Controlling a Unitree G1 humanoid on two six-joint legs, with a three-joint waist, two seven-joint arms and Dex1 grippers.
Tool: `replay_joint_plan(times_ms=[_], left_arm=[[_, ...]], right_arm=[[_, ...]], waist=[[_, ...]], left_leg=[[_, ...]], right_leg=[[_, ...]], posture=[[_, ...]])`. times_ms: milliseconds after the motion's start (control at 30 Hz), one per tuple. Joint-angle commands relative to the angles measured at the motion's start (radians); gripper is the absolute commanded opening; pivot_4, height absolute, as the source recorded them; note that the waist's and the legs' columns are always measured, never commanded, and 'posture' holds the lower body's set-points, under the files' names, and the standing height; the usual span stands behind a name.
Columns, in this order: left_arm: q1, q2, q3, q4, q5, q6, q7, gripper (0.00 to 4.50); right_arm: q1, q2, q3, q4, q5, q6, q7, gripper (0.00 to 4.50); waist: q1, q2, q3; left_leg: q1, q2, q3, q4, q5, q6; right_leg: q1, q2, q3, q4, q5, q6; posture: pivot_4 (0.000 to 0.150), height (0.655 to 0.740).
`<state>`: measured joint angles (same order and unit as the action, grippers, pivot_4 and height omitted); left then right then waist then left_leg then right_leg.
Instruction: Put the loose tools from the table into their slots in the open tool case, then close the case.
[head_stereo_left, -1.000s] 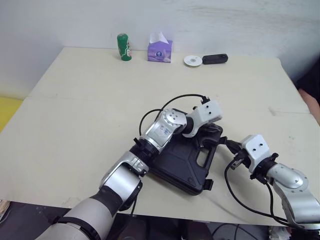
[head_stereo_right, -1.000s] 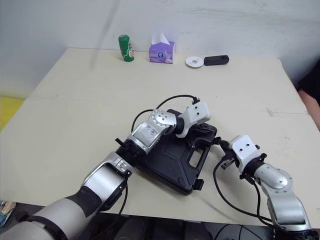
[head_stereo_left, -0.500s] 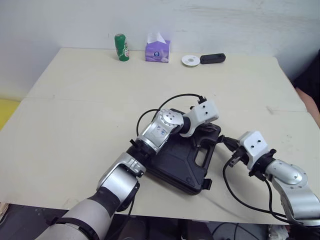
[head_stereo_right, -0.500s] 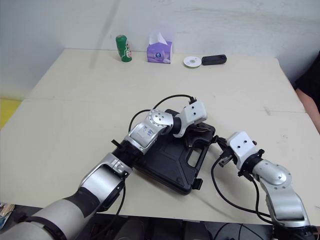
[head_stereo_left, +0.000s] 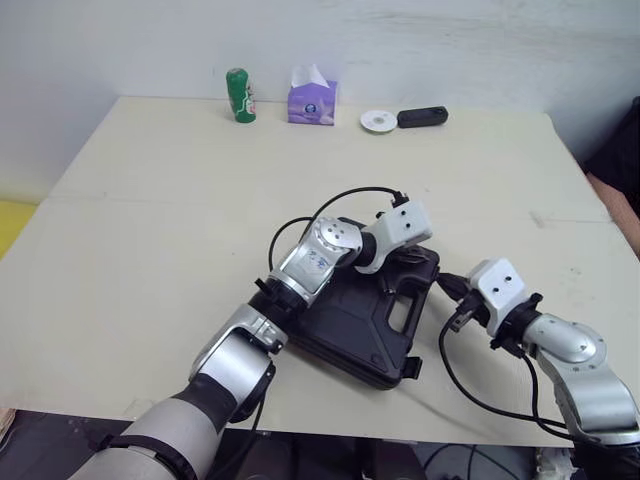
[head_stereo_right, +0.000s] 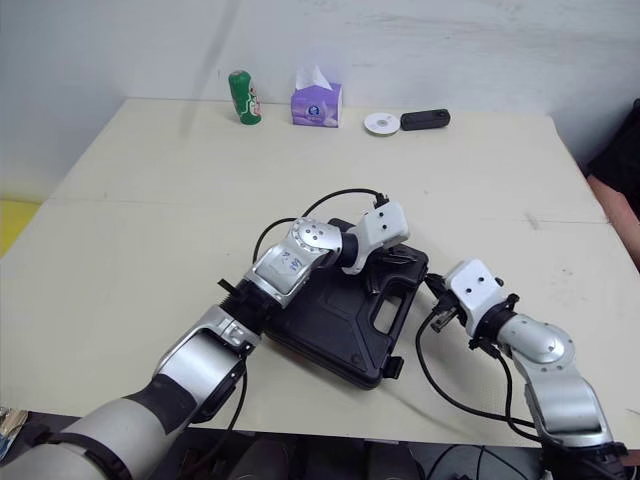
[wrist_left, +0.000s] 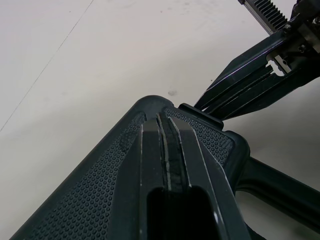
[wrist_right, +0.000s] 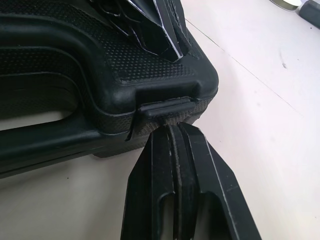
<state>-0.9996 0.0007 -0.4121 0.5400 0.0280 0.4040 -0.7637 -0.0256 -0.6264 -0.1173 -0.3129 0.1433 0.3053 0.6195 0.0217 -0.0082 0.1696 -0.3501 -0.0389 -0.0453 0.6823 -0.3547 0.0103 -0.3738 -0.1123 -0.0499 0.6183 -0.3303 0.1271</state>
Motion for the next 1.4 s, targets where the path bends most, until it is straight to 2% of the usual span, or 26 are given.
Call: replay_joint_plan(times_ms=[33,300,500,733,867,1000,1033,1100,1233,1400], left_arm=[[0.097,0.047,-0.106,0.094,0.093,0.087,-0.028,0.05],[0.115,0.052,-0.127,0.150,0.122,0.065,-0.037,0.05],[0.126,0.046,-0.120,0.150,0.131,0.071,-0.038,0.05],[0.123,0.047,-0.107,0.161,0.130,0.068,-0.039,0.05],[0.134,0.032,-0.047,0.119,0.060,0.048,-0.074,0.05],[0.150,0.044,-0.012,0.096,0.043,-0.079,-0.080,0.05],[0.159,0.034,0.022,0.061,0.009,-0.215,-0.091,0.05],[0.182,0.019,0.086,-0.044,-0.082,-0.300,-0.144,0.05],[0.210,0.070,0.091,-0.165,-0.104,-0.327,-0.198,0.05],[0.276,0.163,0.073,-0.368,-0.154,-0.269,-0.296,0.05]], right_arm=[[-0.054,-0.016,0.027,-0.056,0.001,-0.014,0.023,0.00],[-0.128,-0.014,0.072,-0.100,0.012,0.053,0.045,0.00],[-0.124,-0.003,0.096,-0.103,0.001,0.073,0.043,0.00],[-0.134,0.005,0.103,-0.119,-0.002,0.091,0.035,0.00],[-0.101,-0.058,0.017,-0.087,0.004,0.047,0.072,0.00],[-0.060,-0.118,-0.045,-0.058,0.016,-0.027,0.126,0.00],[-0.056,-0.108,-0.074,-0.052,0.048,-0.039,0.129,0.00],[-0.034,-0.103,-0.121,-0.040,0.080,-0.052,0.132,0.00],[0.049,-0.135,-0.164,-0.059,0.088,-0.067,0.167,0.00],[0.193,-0.136,-0.231,-0.107,0.138,-0.087,0.227,0.00]], waist=[[-0.002,0.000,0.000],[-0.014,-0.002,-0.002],[-0.024,-0.007,-0.012],[-0.024,-0.007,-0.016],[-0.023,-0.006,-0.017],[-0.016,-0.003,-0.017],[-0.015,-0.003,-0.017],[-0.011,0.001,-0.015],[0.005,0.007,-0.006],[0.007,0.011,-0.002]], left_leg=[[0.000,0.000,0.000,0.000,0.000,0.000],[0.016,0.001,0.000,-0.006,-0.002,-0.003],[0.017,0.003,-0.006,-0.006,-0.003,-0.005],[0.017,0.004,-0.006,-0.008,-0.004,-0.006],[0.017,0.004,-0.006,-0.009,-0.004,-0.006],[0.017,0.004,-0.007,-0.012,-0.004,-0.006],[0.017,0.004,-0.007,-0.013,-0.004,-0.006],[0.016,0.004,-0.007,-0.014,-0.003,-0.006],[0.013,0.004,-0.007,-0.015,-0.003,-0.006],[0.007,0.000,-0.005,-0.015,-0.002,-0.003]], right_leg=[[0.000,0.000,0.000,0.000,0.000,0.000],[0.008,0.000,0.003,-0.002,0.000,0.000],[0.013,0.000,0.004,-0.007,0.000,-0.001],[0.014,0.000,0.006,-0.009,0.000,-0.002],[0.014,0.000,0.006,-0.009,0.000,-0.002],[0.014,0.000,0.005,-0.013,0.000,-0.002],[0.014,0.000,0.004,-0.014,0.000,-0.002],[0.014,0.000,0.004,-0.015,0.000,-0.002],[0.011,0.000,0.003,-0.016,0.000,-0.002],[0.003,-0.001,0.002,-0.012,0.000,-0.002]], posture=[[0.150,0.7400],[0.150,0.7400],[0.150,0.7400],[0.150,0.7400],[0.150,0.7400],[0.150,0.7400],[0.150,0.7400],[0.150,0.7400],[0.150,0.7400],[0.150,0.7400]])
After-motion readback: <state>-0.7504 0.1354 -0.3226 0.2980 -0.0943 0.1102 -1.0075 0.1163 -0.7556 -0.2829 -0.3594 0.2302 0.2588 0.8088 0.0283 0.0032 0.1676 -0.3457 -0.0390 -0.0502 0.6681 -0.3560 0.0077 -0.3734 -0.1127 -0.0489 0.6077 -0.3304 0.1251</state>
